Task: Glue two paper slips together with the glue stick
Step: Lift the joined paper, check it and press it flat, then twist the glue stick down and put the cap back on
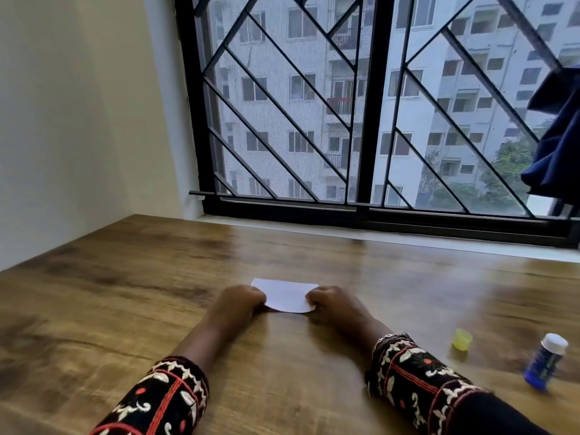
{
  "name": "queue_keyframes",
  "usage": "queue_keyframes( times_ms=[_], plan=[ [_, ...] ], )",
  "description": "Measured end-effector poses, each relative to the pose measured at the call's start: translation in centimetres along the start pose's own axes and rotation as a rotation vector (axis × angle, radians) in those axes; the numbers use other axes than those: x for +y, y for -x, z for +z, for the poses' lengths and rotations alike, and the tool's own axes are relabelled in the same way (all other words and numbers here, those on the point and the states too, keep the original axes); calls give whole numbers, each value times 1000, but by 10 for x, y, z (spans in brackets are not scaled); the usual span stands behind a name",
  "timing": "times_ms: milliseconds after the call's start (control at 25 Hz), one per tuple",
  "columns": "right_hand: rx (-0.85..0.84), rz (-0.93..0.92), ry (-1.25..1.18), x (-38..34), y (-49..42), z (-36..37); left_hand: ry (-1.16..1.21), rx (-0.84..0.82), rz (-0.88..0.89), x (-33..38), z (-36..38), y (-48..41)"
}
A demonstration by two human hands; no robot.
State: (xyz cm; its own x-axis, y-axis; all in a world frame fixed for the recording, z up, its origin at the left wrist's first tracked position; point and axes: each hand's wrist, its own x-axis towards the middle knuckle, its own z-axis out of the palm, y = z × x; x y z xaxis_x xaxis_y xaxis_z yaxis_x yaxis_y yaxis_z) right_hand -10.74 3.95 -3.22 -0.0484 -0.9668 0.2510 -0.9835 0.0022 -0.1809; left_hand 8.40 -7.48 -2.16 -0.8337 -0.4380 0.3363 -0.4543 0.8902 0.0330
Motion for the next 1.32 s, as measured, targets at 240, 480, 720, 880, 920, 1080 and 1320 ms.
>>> queue_keyframes(
  times_ms=[240,480,720,880,920,1080,1320],
  plan=[
    [-30,64,28,-5,0,-5,197,32,-208,10,11,-5],
    [-71,122,65,-8,14,3,105,13,-394,28,21,-11],
    [-196,101,78,-2,39,-6,2,-43,-403,46,26,2],
    [-90,134,148,10,77,-23,-20,71,-379,67,20,2],
    [-40,122,158,12,87,-30,22,138,-339,78,17,-1],
    [105,57,256,21,143,-57,355,361,-238,147,-1,-9],
    [281,151,231,38,231,-99,622,365,-64,245,4,-17]
  ],
)
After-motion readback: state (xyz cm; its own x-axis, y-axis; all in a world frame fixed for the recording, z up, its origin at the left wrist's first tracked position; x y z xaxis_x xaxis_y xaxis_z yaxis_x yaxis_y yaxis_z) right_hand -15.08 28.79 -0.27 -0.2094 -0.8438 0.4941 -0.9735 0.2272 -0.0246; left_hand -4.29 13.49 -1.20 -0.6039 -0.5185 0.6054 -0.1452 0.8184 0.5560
